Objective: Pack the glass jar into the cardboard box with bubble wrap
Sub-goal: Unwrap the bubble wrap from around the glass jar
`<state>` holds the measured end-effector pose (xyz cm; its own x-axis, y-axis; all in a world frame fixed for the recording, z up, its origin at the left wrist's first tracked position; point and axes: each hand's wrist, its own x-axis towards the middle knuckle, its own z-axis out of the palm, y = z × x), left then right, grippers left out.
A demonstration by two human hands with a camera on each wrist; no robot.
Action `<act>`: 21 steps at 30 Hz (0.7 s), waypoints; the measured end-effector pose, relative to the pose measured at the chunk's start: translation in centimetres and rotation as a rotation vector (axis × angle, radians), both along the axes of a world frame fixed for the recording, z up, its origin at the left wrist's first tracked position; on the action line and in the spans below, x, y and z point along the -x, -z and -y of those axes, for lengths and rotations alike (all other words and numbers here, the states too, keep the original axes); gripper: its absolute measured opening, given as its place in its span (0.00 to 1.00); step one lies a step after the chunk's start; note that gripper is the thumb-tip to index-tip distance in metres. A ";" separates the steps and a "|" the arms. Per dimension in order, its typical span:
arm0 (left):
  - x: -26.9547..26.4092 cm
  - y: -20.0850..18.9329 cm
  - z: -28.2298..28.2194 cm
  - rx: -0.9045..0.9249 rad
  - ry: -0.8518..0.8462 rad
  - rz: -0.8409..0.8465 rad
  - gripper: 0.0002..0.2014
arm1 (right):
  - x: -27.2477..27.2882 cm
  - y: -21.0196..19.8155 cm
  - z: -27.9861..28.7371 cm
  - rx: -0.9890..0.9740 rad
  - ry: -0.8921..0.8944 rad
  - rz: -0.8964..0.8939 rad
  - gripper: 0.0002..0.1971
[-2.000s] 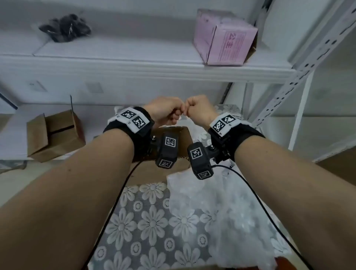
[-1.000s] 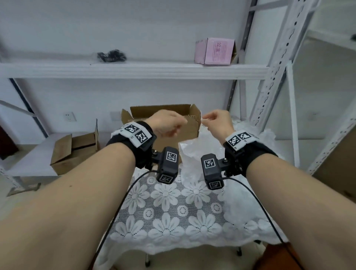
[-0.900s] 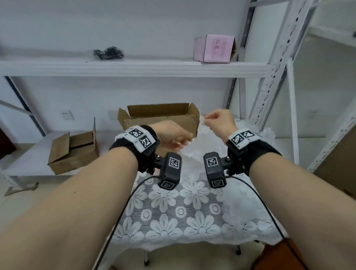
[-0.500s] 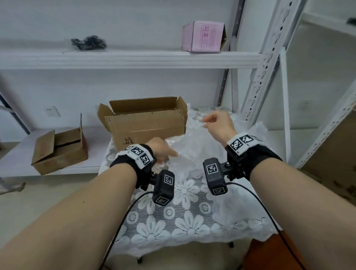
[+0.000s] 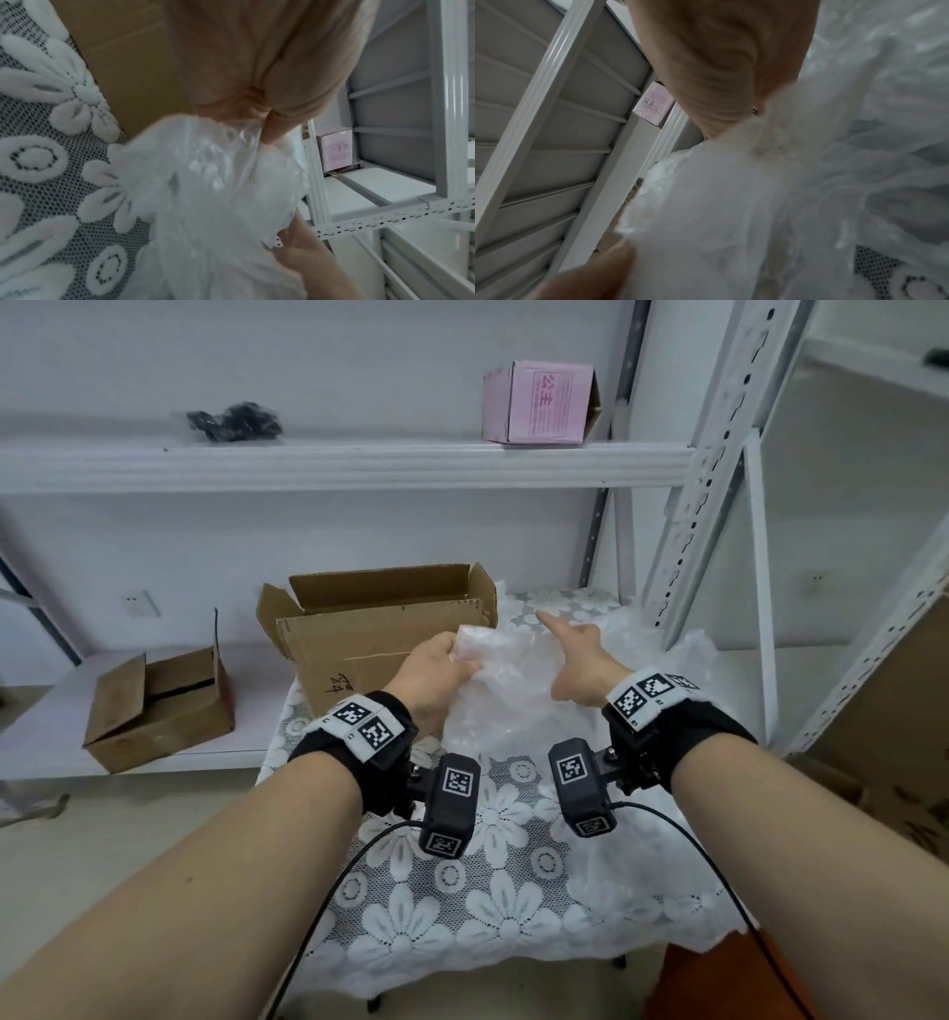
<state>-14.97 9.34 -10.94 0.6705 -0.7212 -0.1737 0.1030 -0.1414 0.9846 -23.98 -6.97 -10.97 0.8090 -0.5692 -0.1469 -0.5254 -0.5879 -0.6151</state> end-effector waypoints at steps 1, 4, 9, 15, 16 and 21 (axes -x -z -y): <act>0.0 -0.2 -0.1 0.023 -0.011 0.009 0.08 | 0.0 0.1 -0.1 0.032 -0.010 -0.008 0.48; 0.1 -1.1 -0.5 0.091 -0.022 -0.011 0.07 | -0.3 0.1 -0.1 0.094 0.057 0.102 0.31; -0.5 -2.0 -1.1 -0.049 0.117 0.183 0.39 | -1.3 -0.6 0.6 0.092 0.285 0.434 0.08; -1.2 -1.6 -1.0 0.025 -0.025 0.130 0.22 | -0.6 -1.7 -0.3 -0.290 0.301 0.651 0.16; -1.2 -1.7 -1.1 0.107 -0.084 0.010 0.18 | -0.5 -1.7 -0.3 -0.354 0.306 0.672 0.15; -1.1 -2.4 -1.2 0.182 -0.157 -0.163 0.19 | -0.4 -1.1 -0.5 -0.730 0.313 0.676 0.07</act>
